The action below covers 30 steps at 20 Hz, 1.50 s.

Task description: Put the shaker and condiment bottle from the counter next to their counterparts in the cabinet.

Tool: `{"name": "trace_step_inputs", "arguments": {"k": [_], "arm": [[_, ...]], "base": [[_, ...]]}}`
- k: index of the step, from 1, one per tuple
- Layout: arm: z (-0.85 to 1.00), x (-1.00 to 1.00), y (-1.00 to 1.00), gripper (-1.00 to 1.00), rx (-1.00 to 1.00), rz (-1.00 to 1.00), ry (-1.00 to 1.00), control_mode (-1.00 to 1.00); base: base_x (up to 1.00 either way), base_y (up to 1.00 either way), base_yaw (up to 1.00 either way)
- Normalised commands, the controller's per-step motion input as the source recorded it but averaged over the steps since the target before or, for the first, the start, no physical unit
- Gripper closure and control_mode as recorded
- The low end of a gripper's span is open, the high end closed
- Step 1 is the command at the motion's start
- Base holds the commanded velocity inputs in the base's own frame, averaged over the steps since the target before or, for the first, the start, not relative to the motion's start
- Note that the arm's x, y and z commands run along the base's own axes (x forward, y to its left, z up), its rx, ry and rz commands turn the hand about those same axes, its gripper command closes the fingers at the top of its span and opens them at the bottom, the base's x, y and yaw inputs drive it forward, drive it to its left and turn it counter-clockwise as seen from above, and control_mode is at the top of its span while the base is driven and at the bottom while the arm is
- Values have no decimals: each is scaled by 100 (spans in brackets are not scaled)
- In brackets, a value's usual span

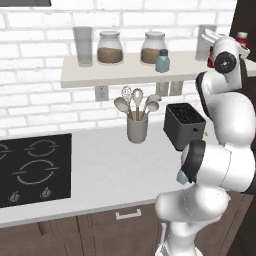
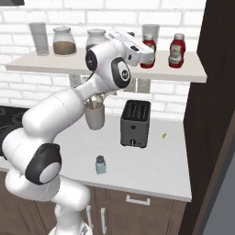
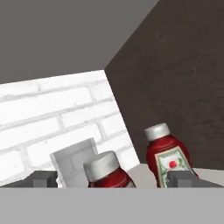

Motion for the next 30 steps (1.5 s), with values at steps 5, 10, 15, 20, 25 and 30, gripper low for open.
{"name": "trace_step_inputs", "arguments": {"k": [5, 10, 15, 20, 25, 30], "arm": [[2, -87, 20, -100, -12, 0, -21, -100], [-14, -100, 27, -100, 0, 0, -5, -100], [-25, -91, 37, -100, 0, 0, 1, -100], [-12, -70, 40, -100, 0, 1, 9, -100], [-5, -59, 35, -100, 0, 0, 13, -100], [-1, -64, 15, -100, 0, 0, 12, -100]], "base": [[0, 0, 0], [0, 0, 0], [0, 0, 0], [0, 0, 0], [0, 0, 0], [0, 0, 0]]}}
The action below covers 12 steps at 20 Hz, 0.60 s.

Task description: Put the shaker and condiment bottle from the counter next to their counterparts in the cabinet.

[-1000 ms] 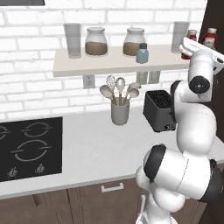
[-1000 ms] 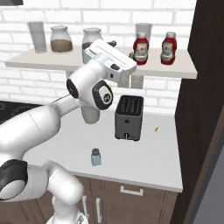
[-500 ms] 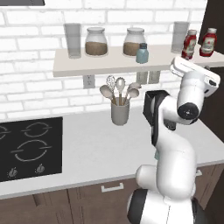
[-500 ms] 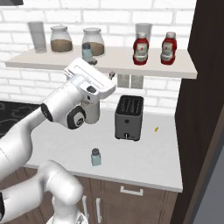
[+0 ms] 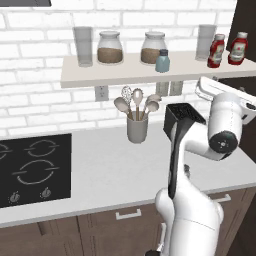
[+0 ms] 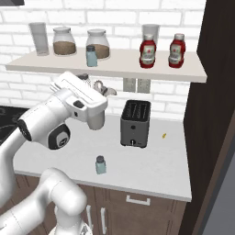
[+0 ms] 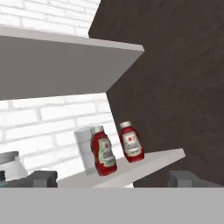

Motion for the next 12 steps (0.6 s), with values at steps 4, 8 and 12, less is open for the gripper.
{"name": "trace_step_inputs", "arguments": {"k": [4, 8, 12], "arm": [[0, -49, 7, -100, 0, 0, 16, -100], [0, -42, 4, -100, 0, 0, 20, -100], [-2, -39, 7, -100, 0, 0, 23, -100]], "base": [[0, 0, 0], [0, 0, 0], [0, 0, 0]]}}
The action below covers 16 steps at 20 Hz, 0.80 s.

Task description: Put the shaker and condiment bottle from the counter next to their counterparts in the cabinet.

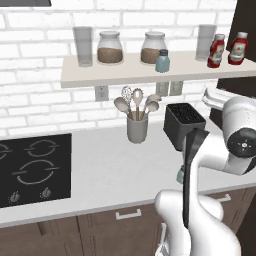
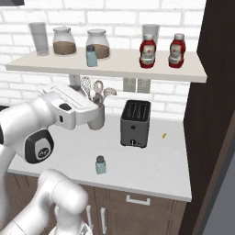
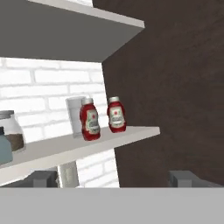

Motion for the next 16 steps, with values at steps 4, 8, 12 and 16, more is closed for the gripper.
{"name": "trace_step_inputs", "arguments": {"k": [4, 8, 12, 16], "arm": [[-10, -36, 14, -100, 3, -3, 21, -100], [-26, -36, 15, -100, 4, -3, 12, -100], [-37, -36, 9, -100, 6, -3, 5, -100], [-47, -39, 1, -100, 7, -1, 0, -100]], "base": [[0, 0, 0], [0, 0, 0], [0, 0, 0], [0, 0, 0]]}}
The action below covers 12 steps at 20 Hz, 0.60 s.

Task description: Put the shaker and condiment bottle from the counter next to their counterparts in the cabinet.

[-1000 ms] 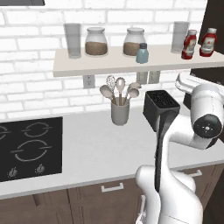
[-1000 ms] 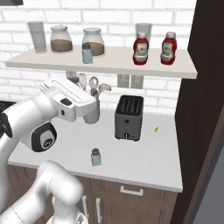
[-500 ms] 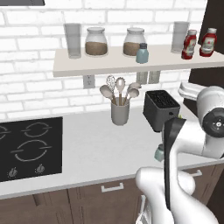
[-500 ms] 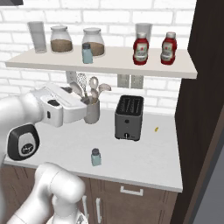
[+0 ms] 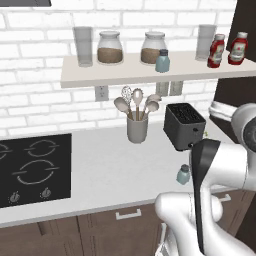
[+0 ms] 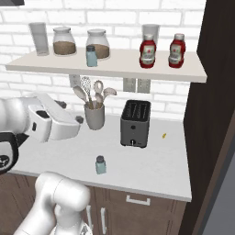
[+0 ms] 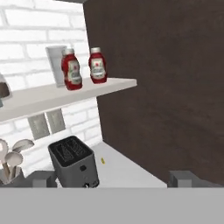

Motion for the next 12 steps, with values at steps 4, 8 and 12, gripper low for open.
{"name": "trace_step_inputs", "arguments": {"k": [4, 8, 12], "arm": [[-52, -37, 2, -100, 7, 0, 0, -100], [-54, -15, 13, -100, 0, 0, 0, -100], [-53, -7, 24, -100, 0, 0, -3, -100]], "base": [[0, 0, 0], [0, 0, 0], [0, 0, 0]]}}
